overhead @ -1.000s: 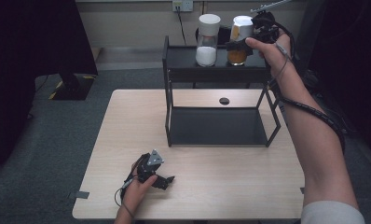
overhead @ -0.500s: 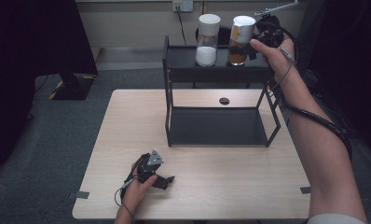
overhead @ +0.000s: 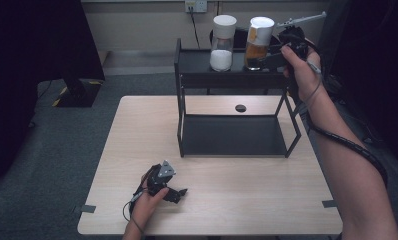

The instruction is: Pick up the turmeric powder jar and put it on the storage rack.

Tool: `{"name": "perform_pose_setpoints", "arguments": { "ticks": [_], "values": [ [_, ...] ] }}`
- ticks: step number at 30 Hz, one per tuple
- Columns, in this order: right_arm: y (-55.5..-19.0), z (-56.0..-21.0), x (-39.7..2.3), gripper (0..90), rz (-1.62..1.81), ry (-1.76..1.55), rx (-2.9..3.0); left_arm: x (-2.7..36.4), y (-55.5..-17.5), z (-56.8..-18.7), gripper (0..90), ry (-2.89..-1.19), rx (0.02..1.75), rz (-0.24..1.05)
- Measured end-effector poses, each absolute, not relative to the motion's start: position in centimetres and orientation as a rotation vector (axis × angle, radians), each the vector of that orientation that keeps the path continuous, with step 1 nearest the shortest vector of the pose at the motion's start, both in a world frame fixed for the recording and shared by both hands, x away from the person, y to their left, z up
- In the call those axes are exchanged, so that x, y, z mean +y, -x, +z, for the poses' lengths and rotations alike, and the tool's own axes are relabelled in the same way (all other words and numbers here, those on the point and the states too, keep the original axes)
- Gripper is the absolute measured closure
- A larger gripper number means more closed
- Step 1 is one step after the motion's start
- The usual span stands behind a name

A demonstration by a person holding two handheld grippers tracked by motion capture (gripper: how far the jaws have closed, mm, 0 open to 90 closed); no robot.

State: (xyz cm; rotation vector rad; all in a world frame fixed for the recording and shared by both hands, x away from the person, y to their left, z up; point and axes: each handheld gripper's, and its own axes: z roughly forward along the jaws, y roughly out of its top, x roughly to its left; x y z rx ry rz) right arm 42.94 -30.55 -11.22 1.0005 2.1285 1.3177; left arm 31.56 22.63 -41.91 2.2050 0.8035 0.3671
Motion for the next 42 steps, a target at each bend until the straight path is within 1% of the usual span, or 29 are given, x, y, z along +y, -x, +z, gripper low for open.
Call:
{"name": "perform_pose_setpoints", "arguments": {
  "ticks": [16, 24, 26, 42],
  "values": [
    [-39.1, -13.5, -31.8, 0.0, 1.343, -0.98, 2.131, 22.6, -31.5, -41.9, 0.0, -2.204, 0.804, 0.367],
    [-37.8, -14.9, -32.1, 0.0, 1.349, -0.975, 2.14, 22.6, -31.5, -41.9, 0.0, -2.203, 0.804, 0.367],
    [-37.2, -15.9, -32.2, 0.0, 1.355, -0.969, 2.143, 22.6, -31.5, -41.9, 0.0, -2.203, 0.804, 0.368],
    [-35.8, -20.2, -31.9, 0.3, 1.394, -0.966, 2.184, 22.6, -31.5, -41.9, 0.0, -2.203, 0.804, 0.367]
  ]
}}
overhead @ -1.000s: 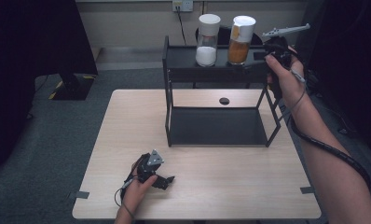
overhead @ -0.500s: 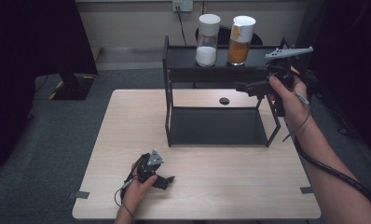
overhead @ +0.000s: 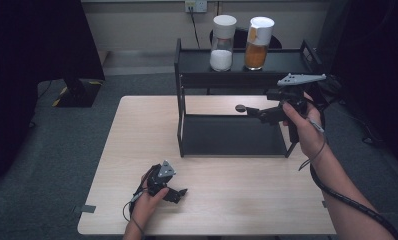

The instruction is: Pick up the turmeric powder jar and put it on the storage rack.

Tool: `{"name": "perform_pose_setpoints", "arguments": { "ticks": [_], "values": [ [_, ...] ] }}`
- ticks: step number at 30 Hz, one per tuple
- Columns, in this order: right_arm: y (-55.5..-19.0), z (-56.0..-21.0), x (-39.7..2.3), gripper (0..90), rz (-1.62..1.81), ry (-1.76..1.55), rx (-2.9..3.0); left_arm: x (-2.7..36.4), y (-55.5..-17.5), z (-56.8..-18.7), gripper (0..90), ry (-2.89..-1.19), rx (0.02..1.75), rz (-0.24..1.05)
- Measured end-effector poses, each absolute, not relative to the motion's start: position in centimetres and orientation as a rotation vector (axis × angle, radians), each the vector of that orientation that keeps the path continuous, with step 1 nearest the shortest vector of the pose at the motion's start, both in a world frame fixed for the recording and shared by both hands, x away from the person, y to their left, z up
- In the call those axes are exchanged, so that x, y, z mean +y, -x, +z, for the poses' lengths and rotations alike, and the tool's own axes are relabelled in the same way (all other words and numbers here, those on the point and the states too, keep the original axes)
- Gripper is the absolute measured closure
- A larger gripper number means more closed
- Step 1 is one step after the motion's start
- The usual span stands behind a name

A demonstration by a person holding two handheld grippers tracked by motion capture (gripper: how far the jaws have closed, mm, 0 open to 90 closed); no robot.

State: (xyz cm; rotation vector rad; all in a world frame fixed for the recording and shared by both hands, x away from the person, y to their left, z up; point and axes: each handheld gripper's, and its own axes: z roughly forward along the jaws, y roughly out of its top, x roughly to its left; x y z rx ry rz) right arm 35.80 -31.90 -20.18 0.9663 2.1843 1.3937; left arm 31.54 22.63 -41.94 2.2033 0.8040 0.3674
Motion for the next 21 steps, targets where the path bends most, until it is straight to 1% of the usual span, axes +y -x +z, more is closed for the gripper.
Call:
{"name": "perform_pose_setpoints", "arguments": {
  "ticks": [21],
  "values": [
    [-34.7, -26.7, -31.9, 0.4, 1.403, -0.977, 2.268, 22.6, -31.5, -41.9, 0.0, -2.203, 0.804, 0.368]
  ]
}}
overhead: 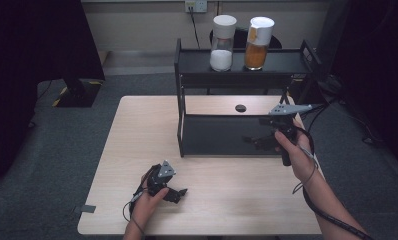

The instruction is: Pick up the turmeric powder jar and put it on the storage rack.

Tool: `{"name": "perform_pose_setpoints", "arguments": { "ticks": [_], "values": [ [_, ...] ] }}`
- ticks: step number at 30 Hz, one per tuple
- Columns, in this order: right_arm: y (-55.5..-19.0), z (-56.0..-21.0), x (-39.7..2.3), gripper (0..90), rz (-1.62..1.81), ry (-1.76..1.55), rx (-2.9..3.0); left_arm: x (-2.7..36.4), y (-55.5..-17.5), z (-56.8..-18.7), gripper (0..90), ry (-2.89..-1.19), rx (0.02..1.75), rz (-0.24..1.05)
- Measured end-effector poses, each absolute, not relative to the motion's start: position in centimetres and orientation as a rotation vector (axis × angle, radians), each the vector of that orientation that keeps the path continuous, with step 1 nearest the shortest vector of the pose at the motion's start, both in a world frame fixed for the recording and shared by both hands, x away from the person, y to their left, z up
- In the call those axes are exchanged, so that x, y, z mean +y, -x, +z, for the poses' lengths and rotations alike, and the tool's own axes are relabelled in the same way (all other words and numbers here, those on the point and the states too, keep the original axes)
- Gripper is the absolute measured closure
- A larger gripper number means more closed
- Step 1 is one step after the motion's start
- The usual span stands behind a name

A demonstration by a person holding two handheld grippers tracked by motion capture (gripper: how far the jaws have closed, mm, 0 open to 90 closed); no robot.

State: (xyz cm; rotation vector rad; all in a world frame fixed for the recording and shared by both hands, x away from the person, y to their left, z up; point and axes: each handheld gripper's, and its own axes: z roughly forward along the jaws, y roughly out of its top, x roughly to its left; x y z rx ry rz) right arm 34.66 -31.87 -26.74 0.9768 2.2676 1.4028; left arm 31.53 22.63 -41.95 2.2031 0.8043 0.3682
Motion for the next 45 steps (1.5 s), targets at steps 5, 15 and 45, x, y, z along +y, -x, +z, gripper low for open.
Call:
{"name": "perform_pose_setpoints", "arguments": {
  "ticks": [5, 15, 45],
  "values": [
    [-34.5, -28.5, -32.1, 0.5, 1.397, -0.986, 2.285, 22.6, -31.5, -41.9, 0.0, -2.203, 0.804, 0.368],
    [-34.0, -31.5, -32.3, 0.6, 1.38, -0.986, 2.314, 22.6, -31.5, -42.0, 0.0, -2.203, 0.804, 0.368],
    [-31.2, -39.5, -33.5, 0.7, 1.149, -0.948, 2.431, 22.6, -31.5, -42.0, 0.0, -2.202, 0.805, 0.368]
  ]
}}
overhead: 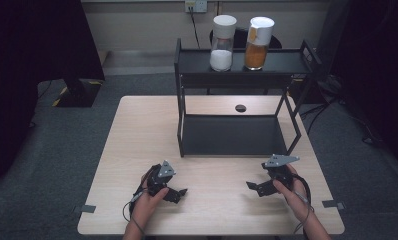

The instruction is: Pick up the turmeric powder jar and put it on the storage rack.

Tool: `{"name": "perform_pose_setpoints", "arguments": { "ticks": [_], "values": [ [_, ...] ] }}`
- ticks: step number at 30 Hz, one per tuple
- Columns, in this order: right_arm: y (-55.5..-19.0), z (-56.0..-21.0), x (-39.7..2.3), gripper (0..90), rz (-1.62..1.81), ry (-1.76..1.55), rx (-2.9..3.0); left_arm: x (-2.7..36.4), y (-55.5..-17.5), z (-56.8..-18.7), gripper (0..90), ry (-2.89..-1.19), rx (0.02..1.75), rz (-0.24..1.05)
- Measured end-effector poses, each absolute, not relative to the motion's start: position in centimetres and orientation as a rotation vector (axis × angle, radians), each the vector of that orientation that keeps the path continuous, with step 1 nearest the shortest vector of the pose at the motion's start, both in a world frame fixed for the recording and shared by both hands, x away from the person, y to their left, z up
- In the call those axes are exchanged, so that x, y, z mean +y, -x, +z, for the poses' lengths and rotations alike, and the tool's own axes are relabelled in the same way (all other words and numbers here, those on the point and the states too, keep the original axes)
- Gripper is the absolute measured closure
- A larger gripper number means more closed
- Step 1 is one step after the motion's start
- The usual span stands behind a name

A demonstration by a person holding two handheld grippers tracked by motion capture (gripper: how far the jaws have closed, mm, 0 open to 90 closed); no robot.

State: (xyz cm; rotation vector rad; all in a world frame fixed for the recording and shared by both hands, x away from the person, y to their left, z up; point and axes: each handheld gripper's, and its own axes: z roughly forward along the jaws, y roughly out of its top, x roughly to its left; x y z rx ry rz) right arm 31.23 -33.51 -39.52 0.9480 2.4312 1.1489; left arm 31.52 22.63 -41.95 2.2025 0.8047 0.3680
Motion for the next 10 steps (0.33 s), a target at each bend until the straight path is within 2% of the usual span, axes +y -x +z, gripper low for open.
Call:
{"name": "perform_pose_setpoints", "arguments": {
  "ticks": [10],
  "values": [
    [-29.4, -40.7, -33.7, 1.1, 1.061, -0.926, 2.484, 22.6, -31.5, -41.9, 0.0, -2.205, 0.806, 0.367]
  ]
}}
